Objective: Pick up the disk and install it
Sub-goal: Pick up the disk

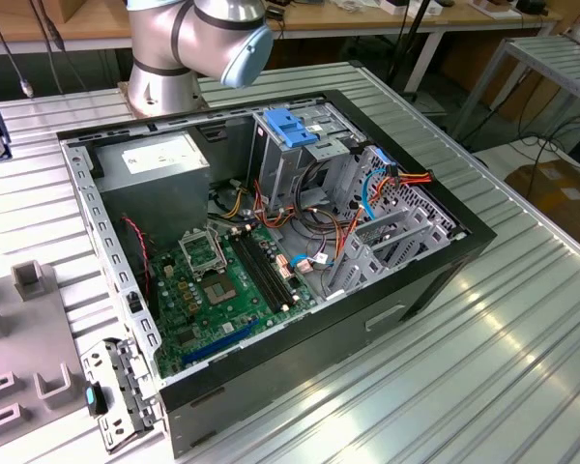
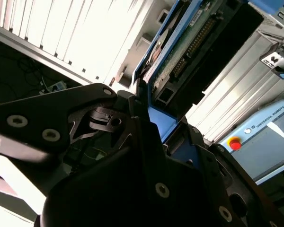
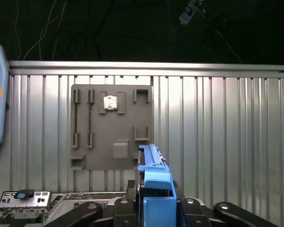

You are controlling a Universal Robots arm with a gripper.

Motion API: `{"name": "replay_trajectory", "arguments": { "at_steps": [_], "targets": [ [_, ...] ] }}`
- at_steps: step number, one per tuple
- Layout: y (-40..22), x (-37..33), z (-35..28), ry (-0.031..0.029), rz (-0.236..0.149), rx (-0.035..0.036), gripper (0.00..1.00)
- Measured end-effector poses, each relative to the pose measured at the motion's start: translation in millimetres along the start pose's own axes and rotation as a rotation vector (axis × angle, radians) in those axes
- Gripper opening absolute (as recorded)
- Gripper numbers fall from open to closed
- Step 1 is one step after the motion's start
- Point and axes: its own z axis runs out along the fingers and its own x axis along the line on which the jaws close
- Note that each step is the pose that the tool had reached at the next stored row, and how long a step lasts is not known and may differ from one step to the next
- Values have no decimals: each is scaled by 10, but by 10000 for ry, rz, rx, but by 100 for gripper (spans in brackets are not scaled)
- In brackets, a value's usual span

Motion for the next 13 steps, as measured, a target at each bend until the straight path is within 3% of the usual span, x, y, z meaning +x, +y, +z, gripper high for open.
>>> {"name": "replay_trajectory", "arguments": {
  "at_steps": [13],
  "targets": [
    [-267, 13, -5, 0, 3, -5, 37]
  ]
}}
